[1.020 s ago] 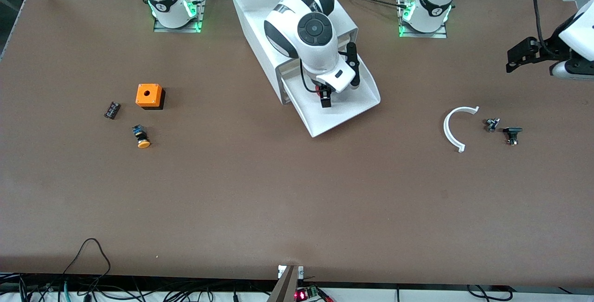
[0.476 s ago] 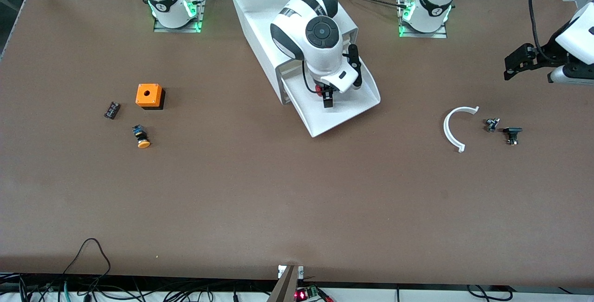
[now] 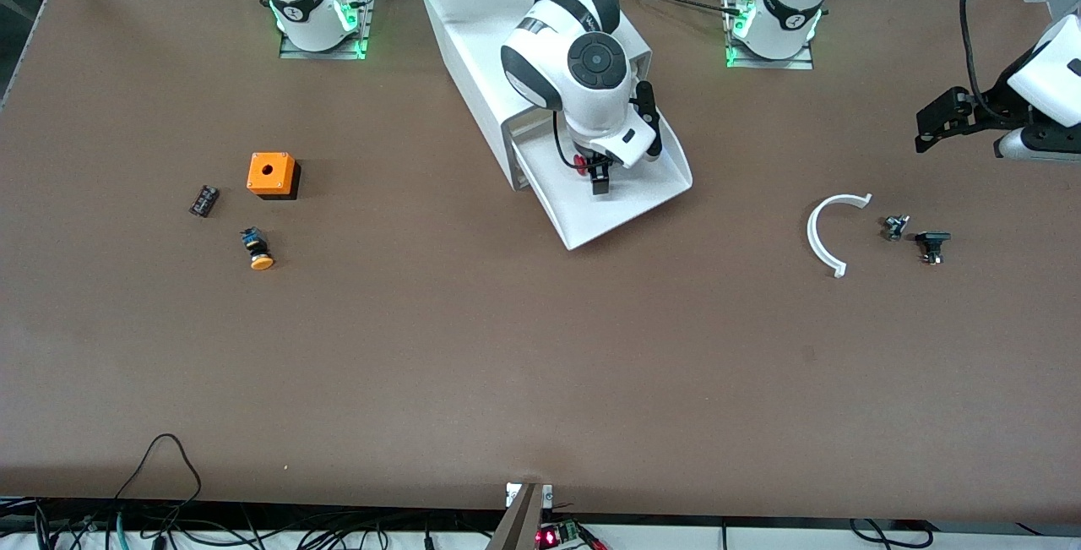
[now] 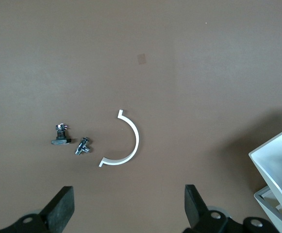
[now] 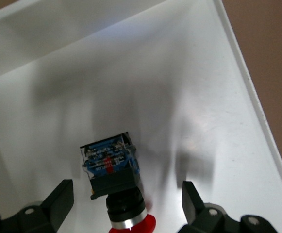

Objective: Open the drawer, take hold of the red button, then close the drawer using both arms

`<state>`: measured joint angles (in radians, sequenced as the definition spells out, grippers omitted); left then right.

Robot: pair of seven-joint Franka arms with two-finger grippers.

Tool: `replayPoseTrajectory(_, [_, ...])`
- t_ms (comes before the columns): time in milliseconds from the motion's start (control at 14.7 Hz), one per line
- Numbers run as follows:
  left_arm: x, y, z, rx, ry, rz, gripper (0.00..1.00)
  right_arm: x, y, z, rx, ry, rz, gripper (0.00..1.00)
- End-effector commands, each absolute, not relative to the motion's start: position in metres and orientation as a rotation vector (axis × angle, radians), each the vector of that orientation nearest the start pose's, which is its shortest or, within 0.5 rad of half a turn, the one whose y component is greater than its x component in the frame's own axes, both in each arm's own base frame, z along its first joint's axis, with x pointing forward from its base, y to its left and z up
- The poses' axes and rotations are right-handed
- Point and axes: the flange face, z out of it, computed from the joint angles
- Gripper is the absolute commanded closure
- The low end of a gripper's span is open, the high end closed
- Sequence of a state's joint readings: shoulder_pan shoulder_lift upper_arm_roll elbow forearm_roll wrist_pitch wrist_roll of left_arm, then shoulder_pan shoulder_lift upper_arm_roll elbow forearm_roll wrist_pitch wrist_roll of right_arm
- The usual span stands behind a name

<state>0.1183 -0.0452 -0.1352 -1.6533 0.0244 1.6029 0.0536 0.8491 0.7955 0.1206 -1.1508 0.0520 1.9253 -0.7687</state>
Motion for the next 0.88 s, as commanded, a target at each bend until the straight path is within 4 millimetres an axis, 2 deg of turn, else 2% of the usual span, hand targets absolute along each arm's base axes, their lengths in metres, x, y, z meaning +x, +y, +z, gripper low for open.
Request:
replayPoseTrajectory(0, [0.542, -0.0087, 0.6152, -3.094, 0.121, -0.01, 0.0, 0.4488, 0.6165, 0.3235, 2.137, 2.453, -0.027, 0.08])
replayPoseTrajectory(136, [0.5426, -0.0086, 0.6166, -3.094, 0.121, -0.015, 0.0, 0.4457, 0.6188, 0.3238, 2.084, 2.444, -0.021, 0.18])
replayPoseTrajectory(408, [0.5444, -0.006, 0.6147, -3.097, 0.114, -0.01, 0.0, 0.4434, 0.6211, 0.3264, 2.081, 2.445, -0.014, 0.45])
replayPoseTrajectory(544, [0.5449, -0.0051, 0.6146, -3.097, 0.111, -0.01, 0.0, 0.4405, 0.6237, 0.3295, 2.076, 2.448, -0.005, 0.56])
replayPoseTrajectory(816, [0.545, -0.0051, 0.6154, -3.097, 0.111, -0.012, 0.0, 0.4395, 0.6244, 0.3307, 2.076, 2.448, -0.002, 0.68])
